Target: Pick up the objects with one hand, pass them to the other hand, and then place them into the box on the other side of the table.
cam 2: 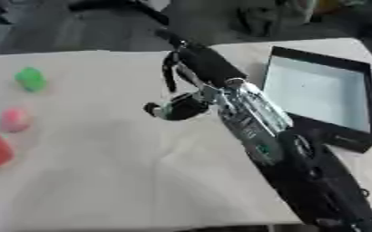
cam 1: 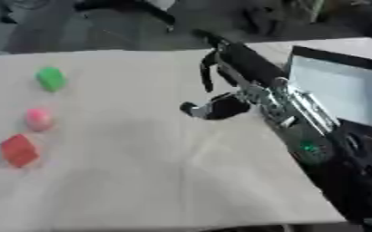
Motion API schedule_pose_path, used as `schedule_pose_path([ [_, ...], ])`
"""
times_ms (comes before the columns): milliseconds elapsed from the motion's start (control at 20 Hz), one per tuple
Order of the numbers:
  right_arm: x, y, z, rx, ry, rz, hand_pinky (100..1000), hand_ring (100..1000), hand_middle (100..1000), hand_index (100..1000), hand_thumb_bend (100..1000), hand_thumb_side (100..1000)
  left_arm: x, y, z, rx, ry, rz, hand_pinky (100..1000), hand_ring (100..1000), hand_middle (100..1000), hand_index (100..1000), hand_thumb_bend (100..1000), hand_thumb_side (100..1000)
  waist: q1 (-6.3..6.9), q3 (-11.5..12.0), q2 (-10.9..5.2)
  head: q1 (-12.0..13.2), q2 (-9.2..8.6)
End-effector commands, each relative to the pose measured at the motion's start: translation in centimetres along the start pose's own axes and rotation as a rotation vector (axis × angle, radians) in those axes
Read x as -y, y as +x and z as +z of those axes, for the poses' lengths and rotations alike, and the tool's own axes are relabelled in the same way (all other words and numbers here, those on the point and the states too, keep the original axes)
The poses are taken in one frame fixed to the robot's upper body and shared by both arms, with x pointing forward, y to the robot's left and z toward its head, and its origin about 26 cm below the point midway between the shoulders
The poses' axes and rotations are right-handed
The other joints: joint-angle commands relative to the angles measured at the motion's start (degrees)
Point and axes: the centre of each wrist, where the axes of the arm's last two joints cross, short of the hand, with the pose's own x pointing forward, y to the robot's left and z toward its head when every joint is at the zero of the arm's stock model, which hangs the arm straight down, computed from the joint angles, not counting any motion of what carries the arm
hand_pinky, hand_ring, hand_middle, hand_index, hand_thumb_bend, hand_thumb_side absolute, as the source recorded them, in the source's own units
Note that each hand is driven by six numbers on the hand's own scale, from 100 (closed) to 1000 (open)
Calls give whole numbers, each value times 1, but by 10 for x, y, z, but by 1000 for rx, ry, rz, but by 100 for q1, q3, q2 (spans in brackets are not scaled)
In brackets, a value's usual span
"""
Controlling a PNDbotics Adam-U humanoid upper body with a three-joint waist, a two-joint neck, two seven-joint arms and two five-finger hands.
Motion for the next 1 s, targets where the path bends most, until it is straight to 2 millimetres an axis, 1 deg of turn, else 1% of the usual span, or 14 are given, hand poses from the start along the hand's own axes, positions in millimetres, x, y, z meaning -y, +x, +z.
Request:
schedule_pose_path([
  [50, 14, 9, -3, 54, -43, 76, 707, 761, 1000, 882, 622, 333, -4, 11, -6, 30, -14, -28, 572, 560, 569, 691, 606, 676, 15, -10, -74, 138, -13],
  [150, 15, 13, -3, 77, -35, 95, 749, 816, 1000, 923, 643, 322, -4, 11, -6, 30, -21, -32, 572, 561, 570, 691, 605, 675, 19, -23, -87, 312, -13],
  [300, 16, 16, -4, 98, -15, 106, 775, 841, 1000, 943, 658, 315, -4, 12, -6, 32, -24, -38, 572, 561, 570, 691, 605, 674, 32, -31, -91, 482, -13],
  [700, 17, 17, -3, 99, -2, 105, 776, 836, 1000, 950, 654, 312, -3, 11, -5, 30, -32, -42, 573, 562, 570, 691, 602, 672, 46, -59, -106, 602, -13],
  [800, 17, 18, -3, 103, 1, 106, 777, 837, 1000, 950, 648, 314, -4, 12, -5, 32, -35, -52, 574, 563, 572, 693, 619, 661, 54, -61, -102, 646, -13],
  [850, 17, 17, -3, 101, 1, 106, 775, 834, 1000, 950, 648, 313, -7, 14, -5, 33, -41, -77, 574, 563, 573, 697, 629, 648, 54, -63, -100, 643, -13],
  [900, 17, 17, -3, 99, 2, 105, 775, 834, 1000, 950, 647, 313, -11, 19, -4, 36, -50, -138, 577, 564, 575, 703, 639, 625, 56, -64, -100, 630, -13],
  [1000, 16, 17, -3, 98, 10, 107, 777, 835, 1000, 950, 644, 311, -22, 33, -4, 40, -85, -342, 589, 572, 591, 727, 670, 561, 67, -69, -99, 628, -13],
])
